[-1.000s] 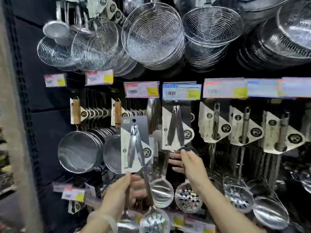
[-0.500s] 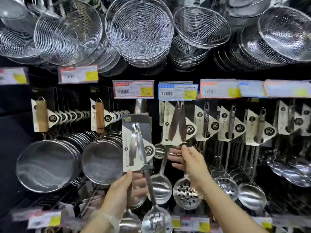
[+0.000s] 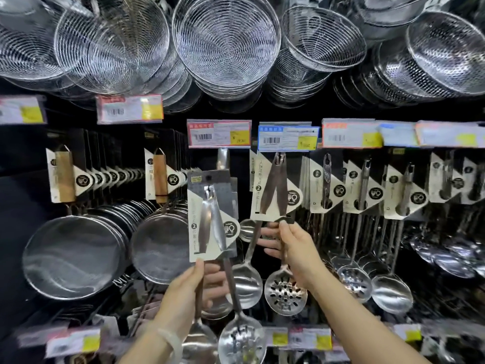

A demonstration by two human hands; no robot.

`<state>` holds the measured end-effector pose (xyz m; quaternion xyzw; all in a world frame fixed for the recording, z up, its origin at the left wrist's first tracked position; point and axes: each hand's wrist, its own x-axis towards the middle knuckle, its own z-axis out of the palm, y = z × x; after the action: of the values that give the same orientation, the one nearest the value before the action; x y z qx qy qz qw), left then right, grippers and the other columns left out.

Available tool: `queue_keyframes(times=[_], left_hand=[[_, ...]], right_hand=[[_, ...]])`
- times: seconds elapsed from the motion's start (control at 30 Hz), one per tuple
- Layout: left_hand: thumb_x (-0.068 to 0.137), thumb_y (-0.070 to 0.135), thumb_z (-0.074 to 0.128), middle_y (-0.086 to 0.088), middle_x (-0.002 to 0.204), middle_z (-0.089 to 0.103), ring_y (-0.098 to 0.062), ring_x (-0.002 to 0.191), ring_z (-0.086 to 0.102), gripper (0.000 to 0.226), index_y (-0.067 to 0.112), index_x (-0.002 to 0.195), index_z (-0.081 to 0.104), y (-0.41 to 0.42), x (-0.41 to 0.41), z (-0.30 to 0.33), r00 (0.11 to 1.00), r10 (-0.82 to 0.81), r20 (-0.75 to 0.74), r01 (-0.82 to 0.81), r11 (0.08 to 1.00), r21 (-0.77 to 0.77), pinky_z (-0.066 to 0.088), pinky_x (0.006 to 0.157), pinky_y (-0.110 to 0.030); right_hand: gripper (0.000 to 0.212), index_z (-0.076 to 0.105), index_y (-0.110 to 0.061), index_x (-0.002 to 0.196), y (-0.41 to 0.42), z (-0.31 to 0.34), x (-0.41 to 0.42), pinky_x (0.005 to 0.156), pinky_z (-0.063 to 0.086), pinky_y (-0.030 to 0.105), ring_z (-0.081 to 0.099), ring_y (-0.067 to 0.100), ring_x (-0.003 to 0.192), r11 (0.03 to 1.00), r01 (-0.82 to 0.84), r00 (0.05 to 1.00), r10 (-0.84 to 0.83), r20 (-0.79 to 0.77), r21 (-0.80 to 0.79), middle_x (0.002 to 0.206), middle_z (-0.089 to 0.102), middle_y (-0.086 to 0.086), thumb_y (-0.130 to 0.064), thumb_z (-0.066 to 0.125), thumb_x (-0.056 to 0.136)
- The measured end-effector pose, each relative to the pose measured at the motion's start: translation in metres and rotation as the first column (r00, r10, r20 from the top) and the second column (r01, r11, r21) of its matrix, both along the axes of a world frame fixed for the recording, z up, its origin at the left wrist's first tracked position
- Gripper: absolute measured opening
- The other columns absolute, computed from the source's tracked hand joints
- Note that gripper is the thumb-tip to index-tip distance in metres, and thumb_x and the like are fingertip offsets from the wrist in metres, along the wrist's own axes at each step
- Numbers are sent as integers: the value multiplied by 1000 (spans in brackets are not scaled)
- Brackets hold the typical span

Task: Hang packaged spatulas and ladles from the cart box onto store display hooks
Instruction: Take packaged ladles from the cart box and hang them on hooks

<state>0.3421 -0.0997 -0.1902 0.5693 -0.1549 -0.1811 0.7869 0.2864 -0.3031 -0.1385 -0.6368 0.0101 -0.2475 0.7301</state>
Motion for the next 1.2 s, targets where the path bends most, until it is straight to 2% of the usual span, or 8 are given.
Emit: queue_keyframes(times=[0.13,0.3,0.47,0.63,0.8,0.93,1.07,1.2], left_hand=[[83,39,47,-15,92,73,-28,71,72,43,1,99,62,0,1,-1,1000,-7,4,7,1000,7,48,40,-22],[76,41,51,-16,93,73,-29,71,72,47,1,99,61,-2,-2,3,1000,-18,11,18,999,-27,48,39,-22],[78,41,50,-17,94,73,-29,71,72,47,1,99,61,1,-2,5,1000,-12,28,13,999,-30,46,39,-20],[87,37,46,-17,94,73,-30,73,72,42,1,99,61,2,1,4,1000,-3,19,4,1000,-17,46,40,-21],[89,37,46,-18,96,72,-31,75,71,42,-1,101,59,-1,2,4,1000,-6,-9,6,1000,-15,45,39,-19],[78,42,50,-19,98,72,-35,81,69,48,0,99,61,-5,-1,4,1000,1,-13,-1,1000,-1,45,39,-20],[83,40,50,-21,96,71,-35,77,68,44,0,98,61,-12,-2,1,1000,17,-17,-17,1000,25,45,41,-22],[87,34,49,-19,88,73,-32,64,70,35,3,86,65,-17,-3,-5,998,58,-20,-57,998,36,42,53,-30]], right_hand=[[28,59,-12,97,2,4,0,62,57,22,72,18,82,999,16,1000,-16,15,-45,92,75,1,-26,34,101],[26,59,-11,97,-6,3,-5,62,57,21,72,15,79,992,80,997,-79,11,-95,87,76,-4,-24,37,100],[27,58,-10,96,-10,-1,-4,59,57,22,72,19,77,996,83,996,-81,43,-46,89,76,0,-25,36,99],[28,57,-11,97,-7,-2,8,62,57,27,73,20,80,999,33,999,-33,-13,-7,88,76,2,-26,34,101],[27,57,-12,94,-16,13,33,59,57,25,72,13,68,995,104,989,-105,-101,-12,76,75,0,-26,34,101],[28,53,-11,86,-28,19,69,53,49,28,66,18,63,985,171,967,-171,-187,-18,75,69,7,-22,32,101],[27,46,-15,72,-41,20,110,34,27,16,43,10,36,955,293,923,-296,-247,-50,55,51,3,-17,34,96],[29,49,-16,67,-57,14,141,50,30,26,44,17,51,929,348,903,-368,-224,-124,45,52,0,-13,37,94]])
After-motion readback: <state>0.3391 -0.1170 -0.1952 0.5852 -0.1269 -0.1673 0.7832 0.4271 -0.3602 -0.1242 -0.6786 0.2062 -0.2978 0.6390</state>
